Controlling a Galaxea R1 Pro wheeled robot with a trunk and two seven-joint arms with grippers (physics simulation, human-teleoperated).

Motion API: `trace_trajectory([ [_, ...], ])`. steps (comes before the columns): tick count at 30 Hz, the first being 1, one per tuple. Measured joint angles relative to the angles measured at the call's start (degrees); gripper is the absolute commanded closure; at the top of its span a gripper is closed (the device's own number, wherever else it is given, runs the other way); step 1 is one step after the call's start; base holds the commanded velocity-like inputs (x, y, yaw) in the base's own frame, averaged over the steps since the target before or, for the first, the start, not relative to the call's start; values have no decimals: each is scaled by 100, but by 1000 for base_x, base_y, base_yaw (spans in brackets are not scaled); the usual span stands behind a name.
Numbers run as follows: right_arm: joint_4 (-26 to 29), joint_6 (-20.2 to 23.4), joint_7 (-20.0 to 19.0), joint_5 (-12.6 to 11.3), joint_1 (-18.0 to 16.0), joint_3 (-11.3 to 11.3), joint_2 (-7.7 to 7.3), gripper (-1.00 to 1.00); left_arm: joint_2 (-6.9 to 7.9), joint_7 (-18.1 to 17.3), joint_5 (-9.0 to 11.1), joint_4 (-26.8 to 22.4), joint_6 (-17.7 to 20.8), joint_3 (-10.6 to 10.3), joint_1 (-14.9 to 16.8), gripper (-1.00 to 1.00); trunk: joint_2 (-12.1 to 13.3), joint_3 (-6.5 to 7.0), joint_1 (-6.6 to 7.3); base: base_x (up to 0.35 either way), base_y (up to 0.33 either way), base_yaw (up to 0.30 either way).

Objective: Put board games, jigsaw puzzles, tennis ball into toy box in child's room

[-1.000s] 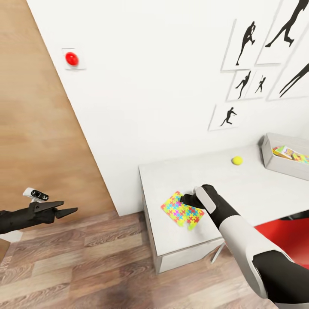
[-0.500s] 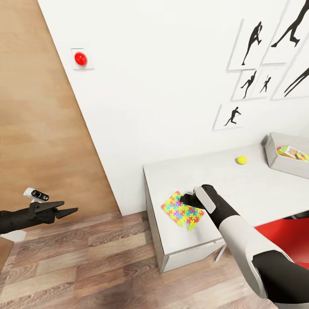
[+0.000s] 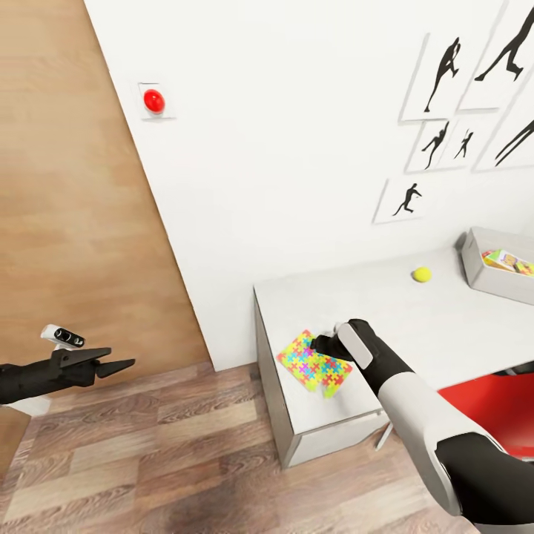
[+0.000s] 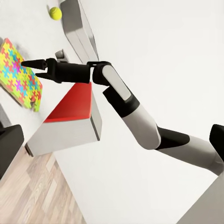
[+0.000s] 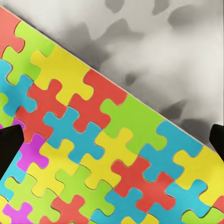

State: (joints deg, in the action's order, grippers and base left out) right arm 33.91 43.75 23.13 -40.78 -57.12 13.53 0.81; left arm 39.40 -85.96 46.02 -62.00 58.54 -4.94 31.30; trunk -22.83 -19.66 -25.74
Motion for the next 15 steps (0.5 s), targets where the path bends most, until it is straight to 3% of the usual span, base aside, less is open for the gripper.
trace_trajectory([
  [15,4,3,3,22,0,-1,0,-100,0,0,-5,0,0,-3,0,-100,0,0,0,-54,104,0],
])
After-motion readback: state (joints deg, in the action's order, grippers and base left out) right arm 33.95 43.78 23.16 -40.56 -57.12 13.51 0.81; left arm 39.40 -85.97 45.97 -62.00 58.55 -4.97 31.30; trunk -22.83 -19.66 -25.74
